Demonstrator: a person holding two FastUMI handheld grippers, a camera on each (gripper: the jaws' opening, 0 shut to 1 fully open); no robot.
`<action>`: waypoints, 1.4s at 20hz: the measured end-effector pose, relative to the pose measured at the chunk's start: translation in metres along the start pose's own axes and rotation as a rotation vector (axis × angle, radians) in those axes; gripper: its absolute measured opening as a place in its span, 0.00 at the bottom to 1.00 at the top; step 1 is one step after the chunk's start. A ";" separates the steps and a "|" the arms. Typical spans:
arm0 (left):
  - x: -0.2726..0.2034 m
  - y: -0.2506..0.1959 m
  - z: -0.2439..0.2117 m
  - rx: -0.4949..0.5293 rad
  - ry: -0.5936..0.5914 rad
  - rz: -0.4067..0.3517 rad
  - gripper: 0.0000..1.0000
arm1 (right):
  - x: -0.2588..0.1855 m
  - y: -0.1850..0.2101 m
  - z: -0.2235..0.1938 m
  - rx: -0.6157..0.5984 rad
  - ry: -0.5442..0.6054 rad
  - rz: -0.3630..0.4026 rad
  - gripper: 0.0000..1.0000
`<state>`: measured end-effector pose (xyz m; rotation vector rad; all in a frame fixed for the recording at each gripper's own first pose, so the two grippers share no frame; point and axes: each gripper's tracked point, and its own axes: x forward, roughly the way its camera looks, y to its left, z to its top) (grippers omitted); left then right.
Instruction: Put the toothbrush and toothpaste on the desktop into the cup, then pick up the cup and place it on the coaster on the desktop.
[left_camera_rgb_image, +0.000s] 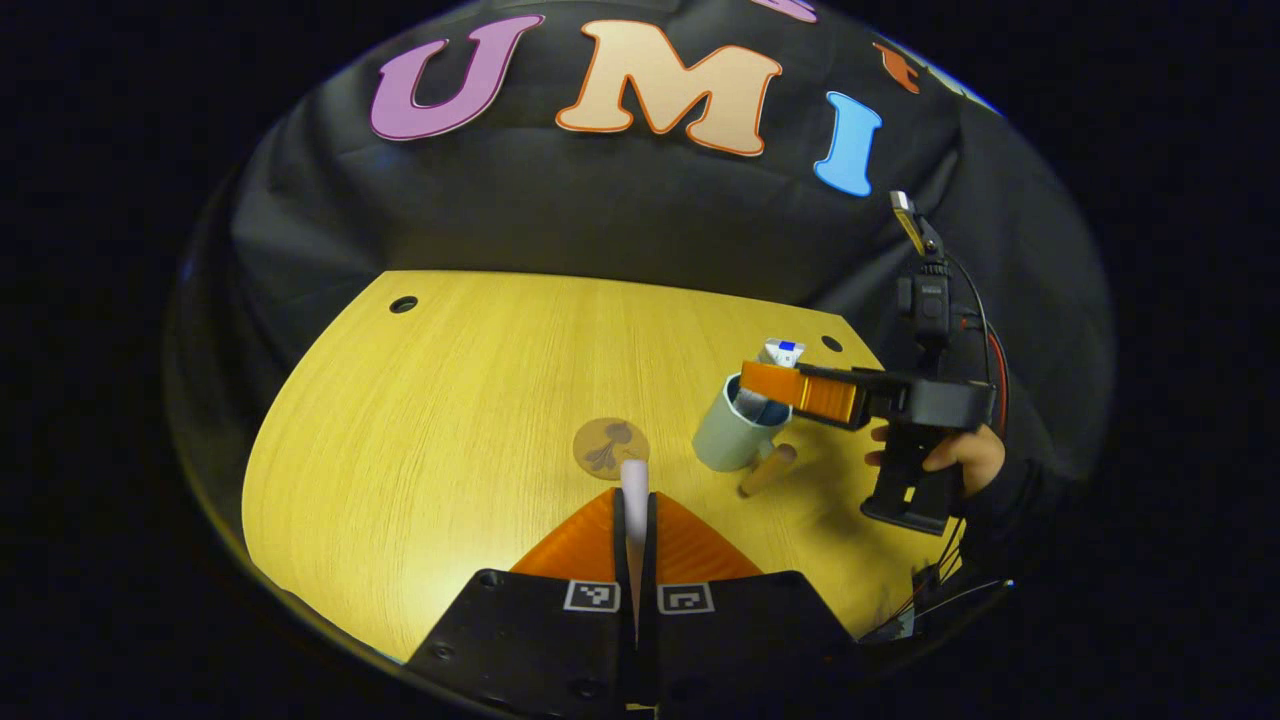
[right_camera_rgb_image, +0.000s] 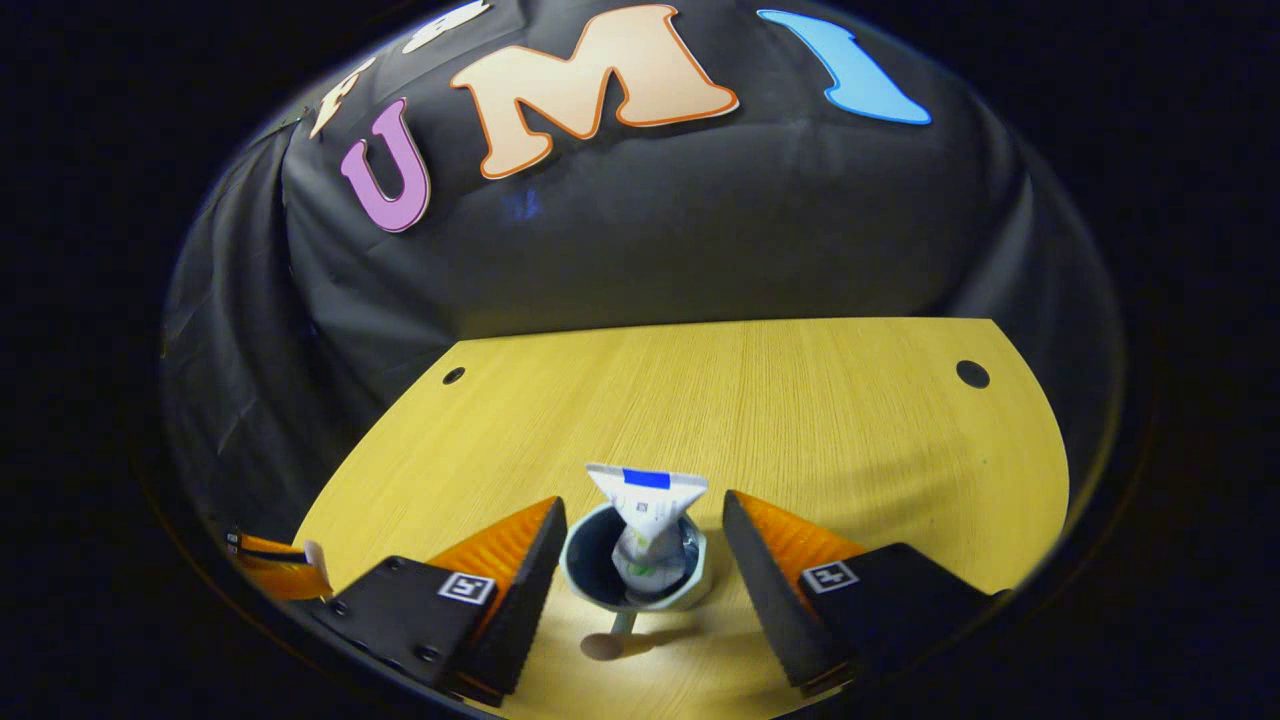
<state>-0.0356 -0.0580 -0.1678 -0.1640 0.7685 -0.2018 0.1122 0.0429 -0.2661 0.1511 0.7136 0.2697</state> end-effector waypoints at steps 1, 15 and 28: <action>0.003 -0.003 0.006 -0.001 -0.012 -0.007 0.00 | -0.009 -0.005 -0.003 0.007 -0.007 -0.005 0.99; 0.072 -0.078 0.132 -0.021 -0.224 -0.181 0.00 | -0.125 -0.111 -0.065 0.231 -0.013 -0.156 0.96; 0.125 -0.093 0.177 -0.179 -0.456 -0.161 0.00 | -0.167 -0.155 -0.091 0.305 0.011 -0.260 0.96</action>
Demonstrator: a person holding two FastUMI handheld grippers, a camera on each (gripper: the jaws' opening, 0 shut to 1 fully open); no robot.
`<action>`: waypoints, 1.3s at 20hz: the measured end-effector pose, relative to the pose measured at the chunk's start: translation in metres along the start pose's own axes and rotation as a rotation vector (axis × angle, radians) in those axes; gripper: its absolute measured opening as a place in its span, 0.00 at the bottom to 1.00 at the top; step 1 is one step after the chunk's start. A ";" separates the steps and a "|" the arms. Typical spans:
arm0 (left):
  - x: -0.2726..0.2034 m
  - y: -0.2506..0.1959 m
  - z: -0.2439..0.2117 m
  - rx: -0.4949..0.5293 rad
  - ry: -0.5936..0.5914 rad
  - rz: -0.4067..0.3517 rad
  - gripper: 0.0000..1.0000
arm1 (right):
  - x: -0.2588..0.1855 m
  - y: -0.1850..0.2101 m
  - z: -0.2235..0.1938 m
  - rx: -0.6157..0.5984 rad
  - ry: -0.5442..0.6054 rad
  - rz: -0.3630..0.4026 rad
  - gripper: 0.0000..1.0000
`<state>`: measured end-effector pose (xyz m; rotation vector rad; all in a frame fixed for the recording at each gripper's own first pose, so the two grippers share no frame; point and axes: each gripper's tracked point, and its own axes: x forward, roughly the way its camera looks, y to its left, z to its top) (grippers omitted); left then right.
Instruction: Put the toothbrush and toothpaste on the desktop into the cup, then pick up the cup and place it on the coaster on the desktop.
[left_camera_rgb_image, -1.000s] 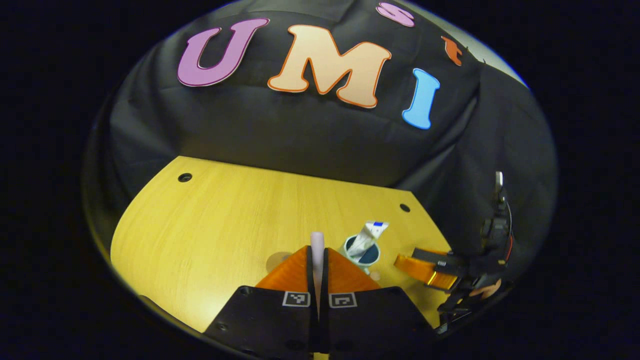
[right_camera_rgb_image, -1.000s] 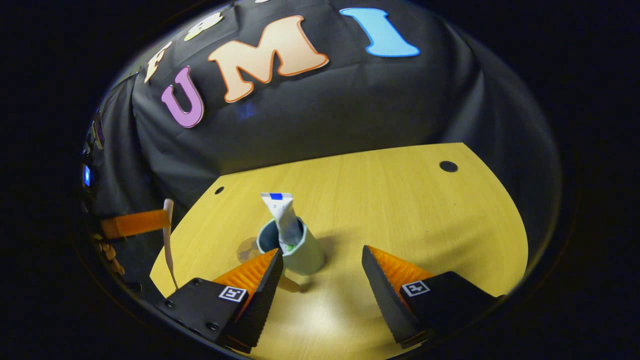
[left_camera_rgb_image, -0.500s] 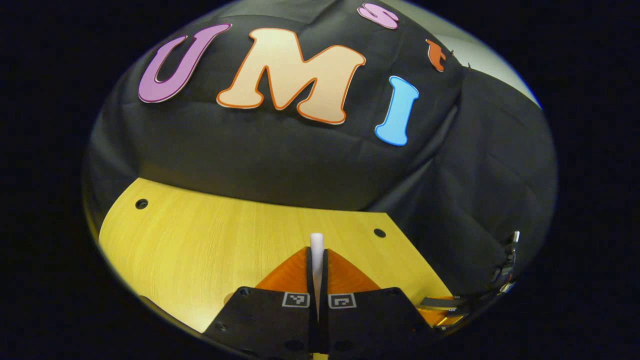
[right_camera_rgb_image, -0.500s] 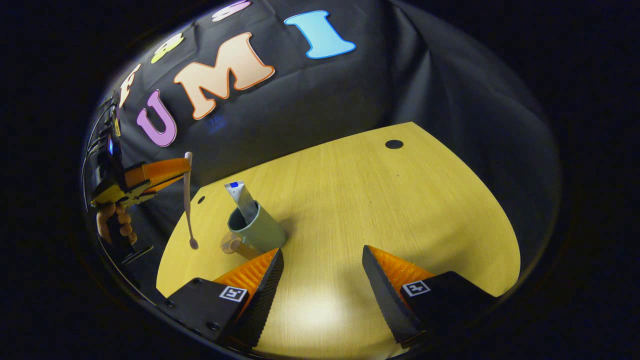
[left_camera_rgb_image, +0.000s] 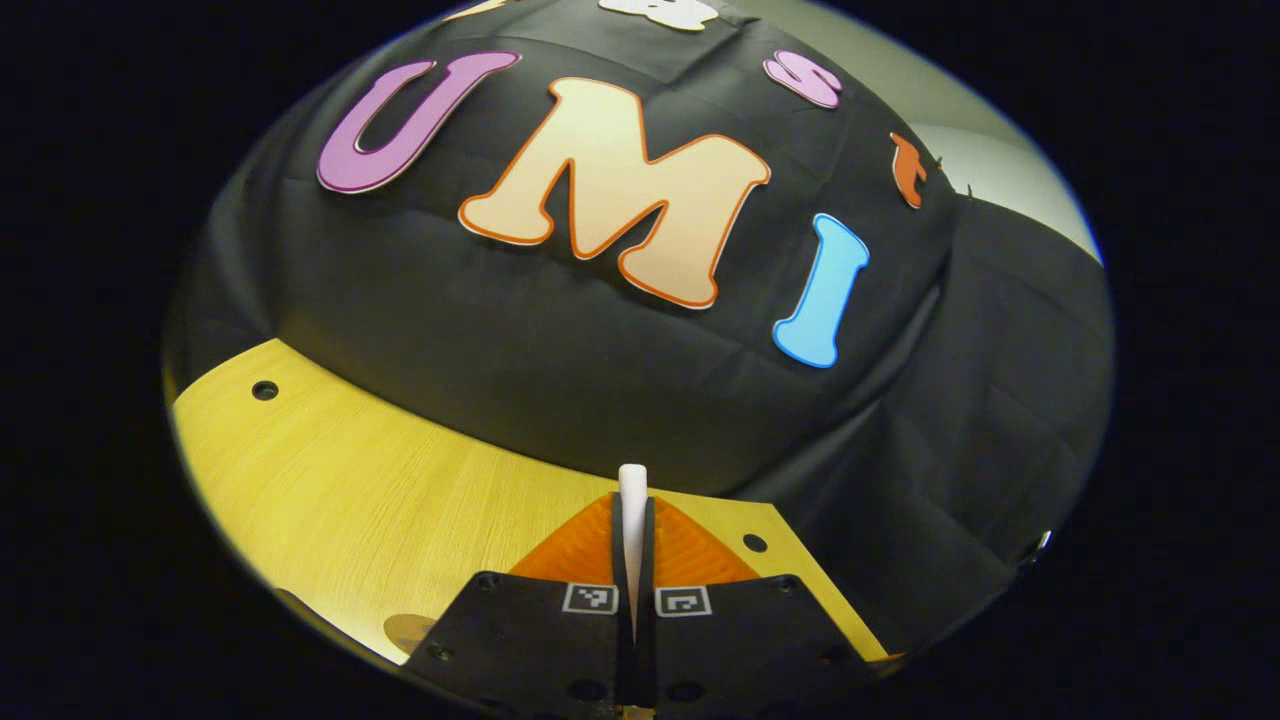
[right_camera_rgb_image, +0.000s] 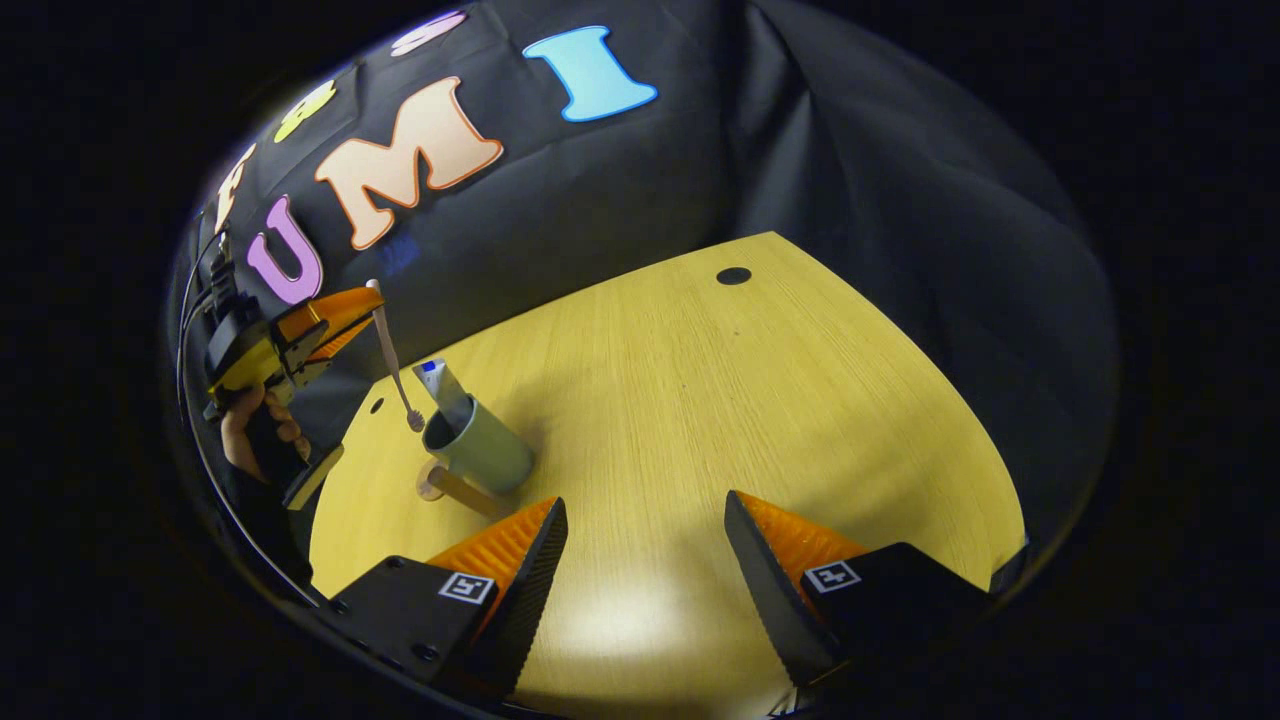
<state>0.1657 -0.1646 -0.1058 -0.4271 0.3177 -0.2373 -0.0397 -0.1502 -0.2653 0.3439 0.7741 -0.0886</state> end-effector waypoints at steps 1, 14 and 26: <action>0.002 0.004 -0.009 -0.002 0.010 0.012 0.00 | 0.000 -0.003 -0.001 0.000 0.005 -0.006 0.96; -0.040 -0.001 -0.040 0.062 0.014 0.056 0.01 | 0.005 0.028 0.011 -0.067 0.026 0.098 0.97; -0.097 0.022 -0.069 0.149 0.068 0.181 0.88 | 0.015 0.101 0.009 -0.141 0.120 0.294 0.97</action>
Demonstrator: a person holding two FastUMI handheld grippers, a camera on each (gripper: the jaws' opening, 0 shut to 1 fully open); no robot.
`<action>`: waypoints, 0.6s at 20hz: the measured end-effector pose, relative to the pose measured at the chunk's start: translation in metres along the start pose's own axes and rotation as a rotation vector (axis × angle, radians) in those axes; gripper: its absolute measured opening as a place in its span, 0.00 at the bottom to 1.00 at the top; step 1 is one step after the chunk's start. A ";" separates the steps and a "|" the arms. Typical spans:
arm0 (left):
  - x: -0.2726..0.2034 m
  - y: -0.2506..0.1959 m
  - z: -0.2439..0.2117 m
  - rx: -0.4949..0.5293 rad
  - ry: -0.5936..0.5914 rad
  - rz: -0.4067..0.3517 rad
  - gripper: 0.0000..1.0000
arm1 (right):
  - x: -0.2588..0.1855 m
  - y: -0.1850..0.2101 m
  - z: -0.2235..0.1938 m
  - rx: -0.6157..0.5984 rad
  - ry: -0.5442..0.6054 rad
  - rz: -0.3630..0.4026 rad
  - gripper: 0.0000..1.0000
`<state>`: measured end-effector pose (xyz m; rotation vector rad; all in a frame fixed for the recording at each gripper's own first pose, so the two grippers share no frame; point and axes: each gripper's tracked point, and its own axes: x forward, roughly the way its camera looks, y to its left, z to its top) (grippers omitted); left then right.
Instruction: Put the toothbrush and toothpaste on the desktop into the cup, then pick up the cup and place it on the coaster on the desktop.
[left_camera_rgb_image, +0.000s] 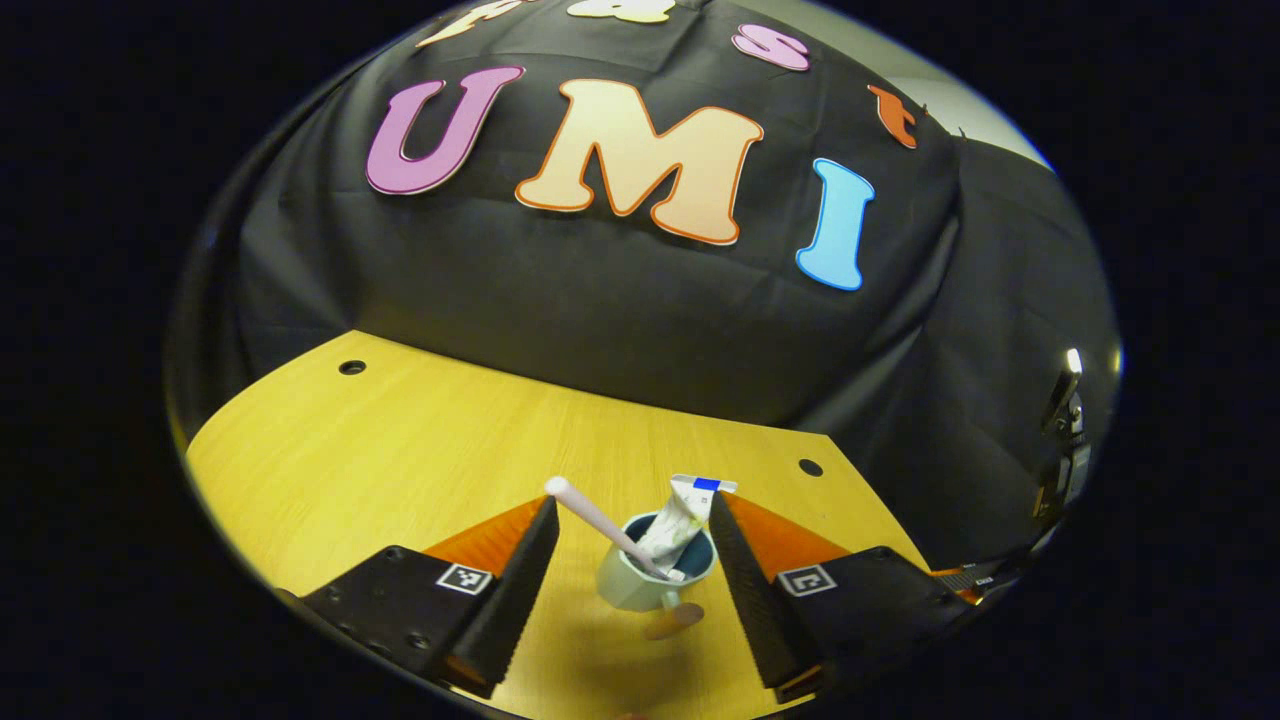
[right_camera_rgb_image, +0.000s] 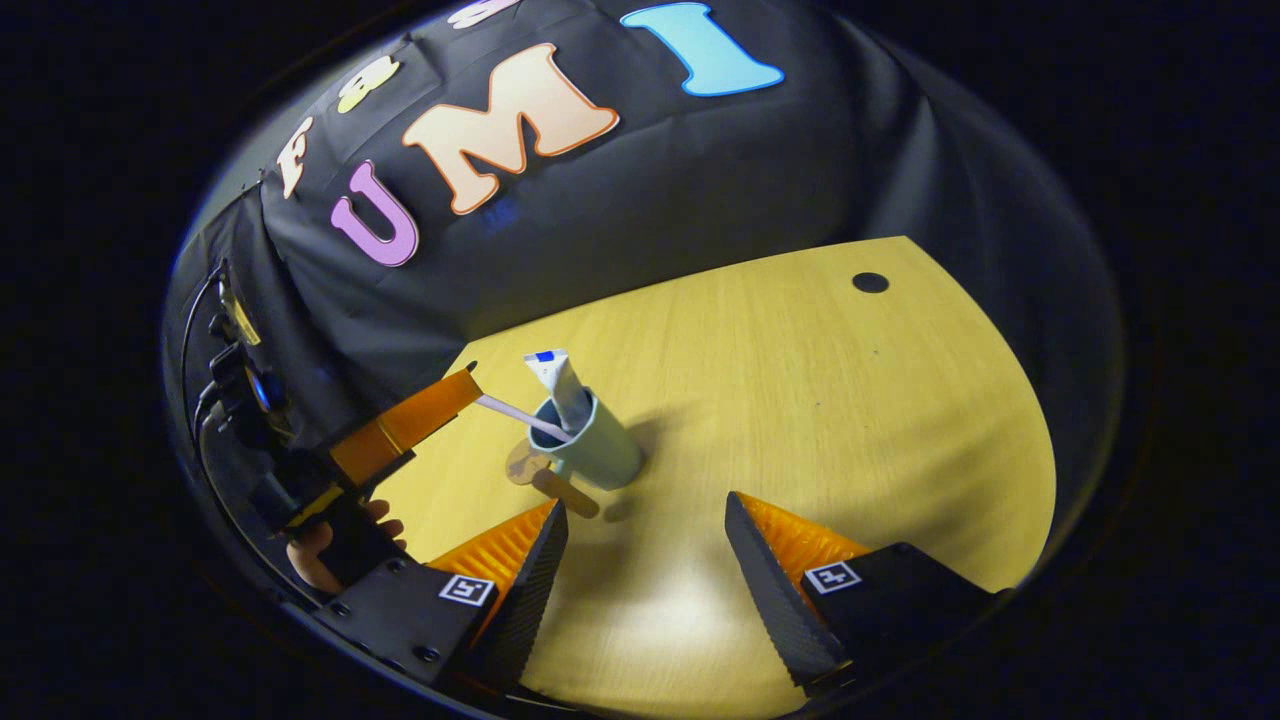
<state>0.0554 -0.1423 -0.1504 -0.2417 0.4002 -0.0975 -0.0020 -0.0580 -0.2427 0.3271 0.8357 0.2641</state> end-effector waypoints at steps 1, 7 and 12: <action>-0.005 0.006 0.004 0.015 -0.011 0.007 0.93 | 0.004 0.006 -0.002 -0.008 0.023 0.005 0.97; -0.039 0.058 0.001 0.128 -0.001 0.039 0.95 | 0.036 0.052 -0.005 -0.054 0.151 0.006 0.99; -0.062 0.107 0.000 0.168 0.006 0.066 0.95 | 0.070 0.075 -0.007 -0.096 0.251 -0.045 0.99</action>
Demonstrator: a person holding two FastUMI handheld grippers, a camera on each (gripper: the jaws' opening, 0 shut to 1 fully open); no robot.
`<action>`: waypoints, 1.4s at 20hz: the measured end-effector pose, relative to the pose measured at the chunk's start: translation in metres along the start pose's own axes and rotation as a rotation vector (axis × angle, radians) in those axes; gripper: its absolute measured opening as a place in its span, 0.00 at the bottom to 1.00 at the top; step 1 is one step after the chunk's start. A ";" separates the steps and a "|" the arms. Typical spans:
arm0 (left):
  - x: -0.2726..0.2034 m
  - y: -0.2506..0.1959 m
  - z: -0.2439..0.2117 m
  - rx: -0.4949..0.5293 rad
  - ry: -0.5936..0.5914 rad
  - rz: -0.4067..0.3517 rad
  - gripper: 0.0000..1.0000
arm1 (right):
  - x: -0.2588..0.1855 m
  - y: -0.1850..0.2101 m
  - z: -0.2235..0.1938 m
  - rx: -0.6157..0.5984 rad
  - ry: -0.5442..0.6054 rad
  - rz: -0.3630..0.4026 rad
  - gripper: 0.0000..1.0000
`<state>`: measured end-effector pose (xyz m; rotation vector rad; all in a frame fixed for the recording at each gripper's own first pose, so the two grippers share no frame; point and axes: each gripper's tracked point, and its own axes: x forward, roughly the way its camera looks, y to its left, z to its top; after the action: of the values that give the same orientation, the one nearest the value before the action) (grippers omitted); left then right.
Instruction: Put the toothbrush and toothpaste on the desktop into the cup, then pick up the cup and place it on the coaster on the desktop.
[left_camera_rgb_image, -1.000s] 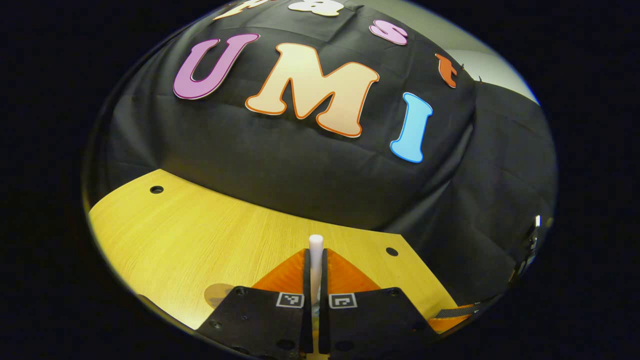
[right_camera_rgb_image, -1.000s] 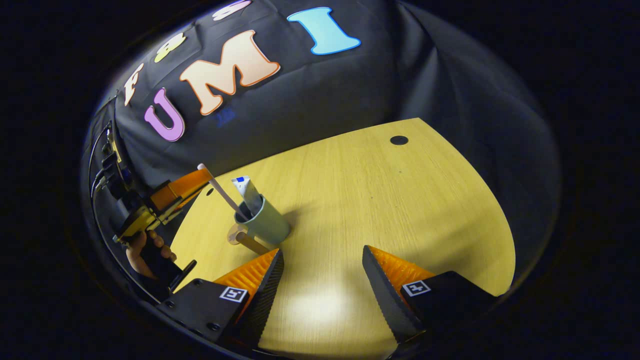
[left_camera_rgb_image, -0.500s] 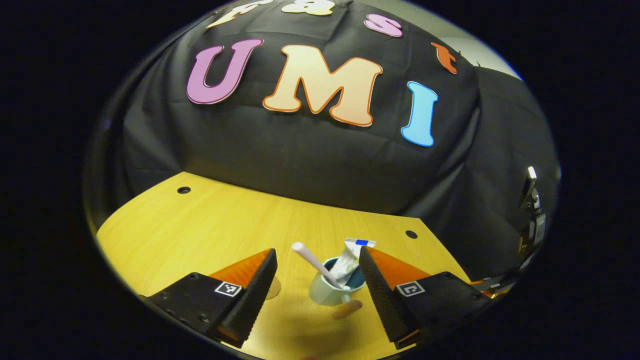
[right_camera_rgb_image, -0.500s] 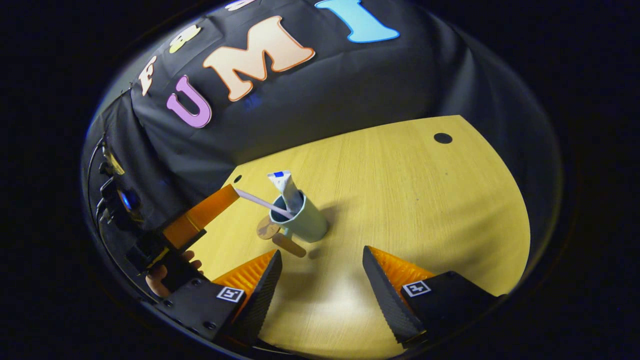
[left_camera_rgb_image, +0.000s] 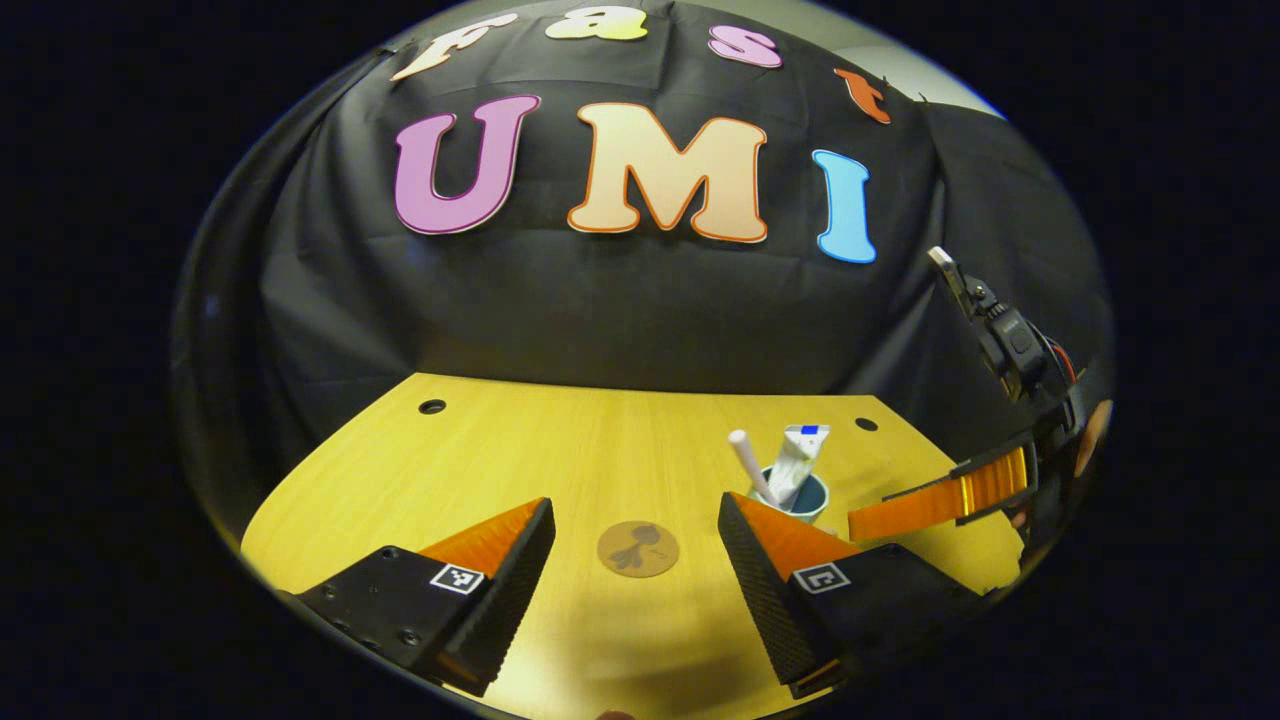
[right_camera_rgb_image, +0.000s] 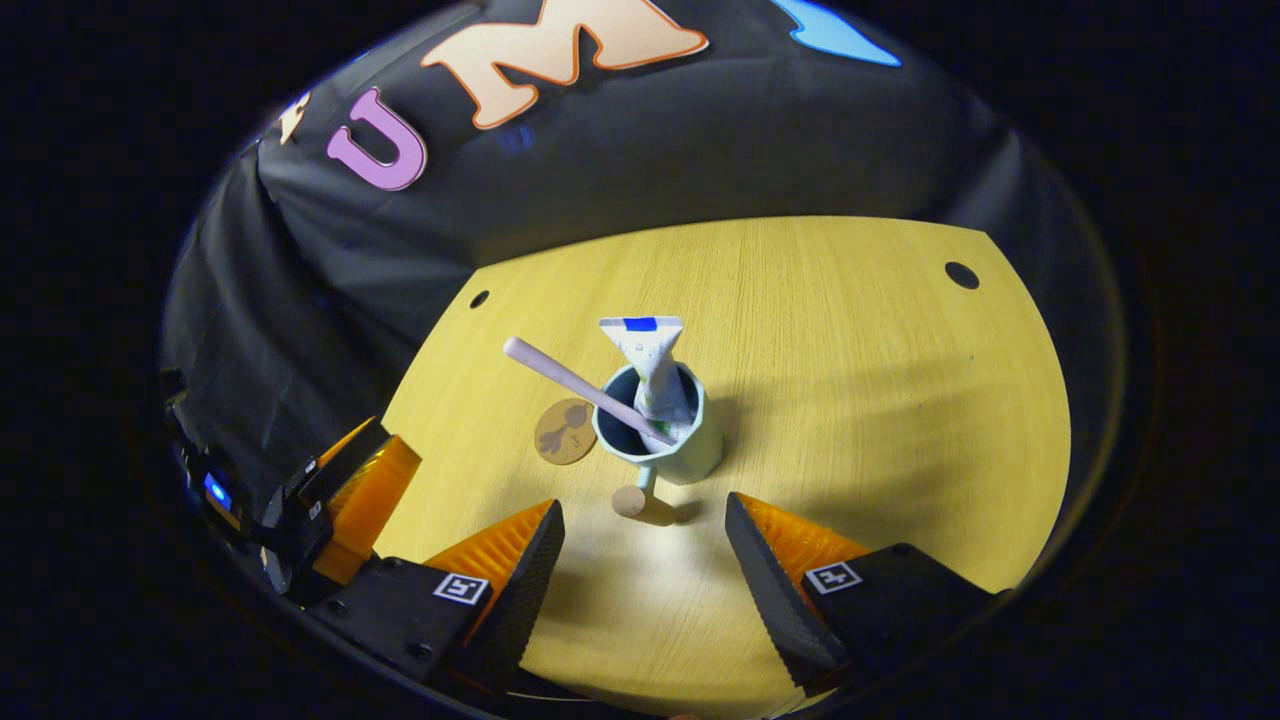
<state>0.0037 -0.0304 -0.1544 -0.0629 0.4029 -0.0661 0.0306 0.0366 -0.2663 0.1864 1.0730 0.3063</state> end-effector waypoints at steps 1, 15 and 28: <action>-0.002 0.010 -0.001 0.000 0.001 0.011 0.95 | 0.008 0.001 0.000 -0.001 0.020 -0.013 0.99; -0.035 0.131 -0.029 -0.067 0.057 0.168 0.95 | 0.107 -0.018 -0.022 -0.008 0.273 -0.212 0.99; -0.031 0.150 -0.028 -0.049 0.061 0.156 0.95 | 0.108 -0.031 -0.041 -0.092 0.348 -0.271 0.48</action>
<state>-0.0282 0.1203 -0.1793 -0.0782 0.4694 0.0957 0.0465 0.0435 -0.3848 -0.1001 1.4079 0.1452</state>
